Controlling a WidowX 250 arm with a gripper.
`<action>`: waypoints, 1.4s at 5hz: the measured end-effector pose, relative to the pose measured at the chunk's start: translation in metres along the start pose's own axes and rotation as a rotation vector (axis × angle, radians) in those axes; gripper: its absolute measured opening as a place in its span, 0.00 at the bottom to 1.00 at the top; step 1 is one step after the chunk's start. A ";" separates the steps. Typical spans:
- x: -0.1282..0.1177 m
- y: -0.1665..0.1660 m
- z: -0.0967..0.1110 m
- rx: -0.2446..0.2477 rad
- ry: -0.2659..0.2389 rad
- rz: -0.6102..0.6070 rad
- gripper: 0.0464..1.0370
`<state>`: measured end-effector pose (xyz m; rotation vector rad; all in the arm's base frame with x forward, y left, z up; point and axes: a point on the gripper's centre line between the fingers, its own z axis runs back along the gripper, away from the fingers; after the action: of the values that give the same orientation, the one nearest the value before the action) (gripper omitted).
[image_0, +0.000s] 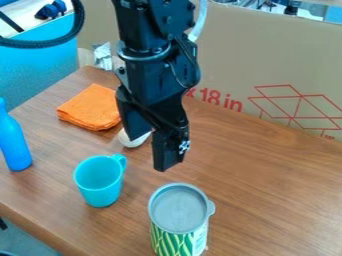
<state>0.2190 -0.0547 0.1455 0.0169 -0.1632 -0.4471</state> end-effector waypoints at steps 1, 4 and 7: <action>-0.005 -0.002 -0.006 -0.006 0.027 0.001 0.96; -0.047 -0.041 -0.022 0.001 0.018 0.019 0.96; -0.052 -0.047 -0.068 0.113 0.241 0.077 0.96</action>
<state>0.1640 -0.0759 0.0685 0.1739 0.0484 -0.3553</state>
